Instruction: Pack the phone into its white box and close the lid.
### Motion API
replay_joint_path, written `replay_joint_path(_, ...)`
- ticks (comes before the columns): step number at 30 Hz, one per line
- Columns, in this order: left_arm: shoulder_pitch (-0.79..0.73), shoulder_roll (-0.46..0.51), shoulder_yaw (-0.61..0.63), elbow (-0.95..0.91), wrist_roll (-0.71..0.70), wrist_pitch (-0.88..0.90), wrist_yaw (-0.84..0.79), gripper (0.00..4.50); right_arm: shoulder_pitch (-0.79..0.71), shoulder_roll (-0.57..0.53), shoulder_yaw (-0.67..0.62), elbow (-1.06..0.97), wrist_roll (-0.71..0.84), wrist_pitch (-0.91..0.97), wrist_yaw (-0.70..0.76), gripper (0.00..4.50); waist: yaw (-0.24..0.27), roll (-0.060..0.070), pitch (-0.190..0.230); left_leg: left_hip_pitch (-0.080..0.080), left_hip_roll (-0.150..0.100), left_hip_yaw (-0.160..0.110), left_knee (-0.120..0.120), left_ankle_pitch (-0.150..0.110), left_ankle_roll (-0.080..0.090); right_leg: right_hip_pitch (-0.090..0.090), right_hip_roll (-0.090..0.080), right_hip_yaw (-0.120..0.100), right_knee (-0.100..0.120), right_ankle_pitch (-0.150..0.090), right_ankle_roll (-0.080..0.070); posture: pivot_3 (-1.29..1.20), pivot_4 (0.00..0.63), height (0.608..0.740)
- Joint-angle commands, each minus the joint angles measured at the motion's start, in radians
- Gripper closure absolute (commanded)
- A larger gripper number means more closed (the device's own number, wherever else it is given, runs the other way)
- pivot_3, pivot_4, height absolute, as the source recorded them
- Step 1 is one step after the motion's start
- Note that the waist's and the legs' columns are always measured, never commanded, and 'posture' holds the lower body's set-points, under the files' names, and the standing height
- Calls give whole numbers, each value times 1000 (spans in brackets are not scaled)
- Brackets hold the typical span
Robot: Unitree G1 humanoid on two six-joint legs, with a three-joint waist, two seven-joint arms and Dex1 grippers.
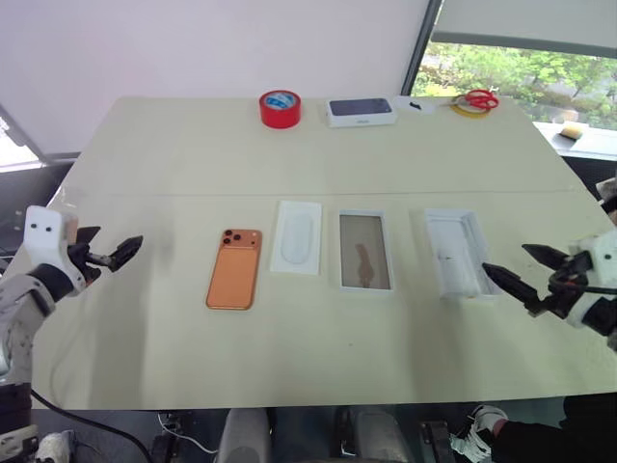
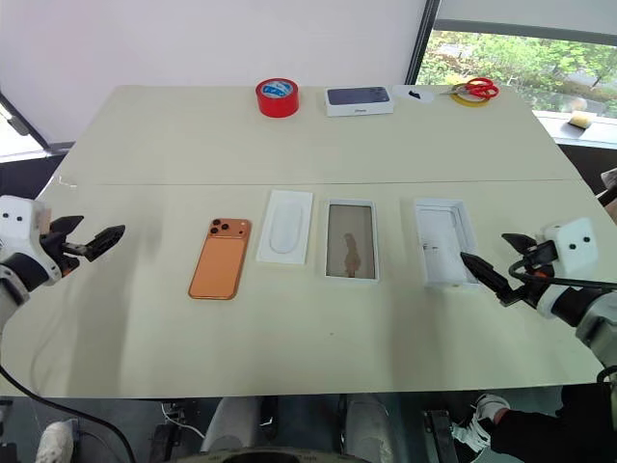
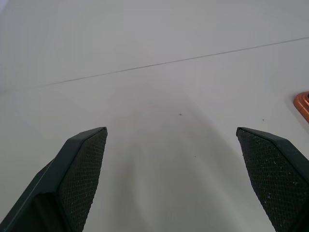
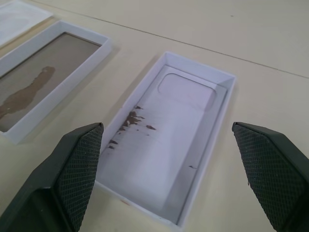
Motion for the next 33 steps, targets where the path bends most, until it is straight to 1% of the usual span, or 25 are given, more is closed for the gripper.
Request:
replay_joint_path(1, -24, 1, -8, -26, -1, -1, 7, 0, -11, 2, -6, -32, 10, -20, -3, 36, 1, 0, 0, 0, 0, 0, 0, 0, 0, 0, 0, 0, 0, 0, 0, 0, 150, 730)
replay_joint_path(10, -47, -44, -22, -76, -34, 34, 31, 0, -52, -1, 43, -61, 19, -21, -9, 36, 0, 0, 0, 0, 0, 0, 0, 0, 0, 0, 0, 0, 0, 0, 0, 0, 150, 730)
replay_joint_path(15, -74, -96, -78, -160, -76, 98, 39, 0, -92, 0, 105, -108, 27, 2, -28, 36, 1, 0, 0, 0, 0, 0, 1, 0, 0, 1, 0, 0, 1, 0, 0, 0, 150, 730)
replay_joint_path(19, -135, -157, -217, -267, -152, 207, 3, 0, -164, -6, 193, -149, 5, 11, -58, 36, 2, 0, 0, 0, 0, -1, 1, 0, 0, 1, 0, 0, 1, 0, 0, 0, 150, 730)
replay_joint_path(21, -189, -190, -271, -265, -150, 267, 40, 0, -201, -7, 225, -151, -7, 23, -80, 36, 2, 0, 0, 0, 0, -1, 2, 0, 0, 2, 0, 0, 1, 0, 0, 0, 150, 730)
replay_joint_path(24, -274, -255, -325, -272, -144, 361, 137, 0, -246, -18, 262, -154, -10, 30, -78, 36, 1, 0, 0, 0, 0, -1, 1, 0, 0, 1, 1, 0, 1, 0, 0, 0, 150, 730)
replay_joint_path(27, -374, -365, -311, -229, -168, 518, 281, 0, -277, -22, 303, -154, -27, 25, -81, 36, 1, -1, 0, 0, 0, -1, 2, 0, 0, 1, 1, 0, 2, 0, 0, 0, 150, 730)
replay_joint_path(30, -447, -436, -297, -200, -172, 645, 370, 0, -286, -21, 309, -149, -33, 25, -83, 36, 1, -1, 0, 0, -1, -1, 2, 0, 0, 2, 1, 0, 2, 0, 1, 0, 150, 730)
replay_joint_path(33, -543, -506, -241, -131, -195, 766, 433, 0, -281, -17, 321, -166, -39, 31, -89, 36, 2, -1, 1, 0, -1, -2, 2, 0, 0, 1, 1, 0, 2, 0, 1, 0, 150, 730)
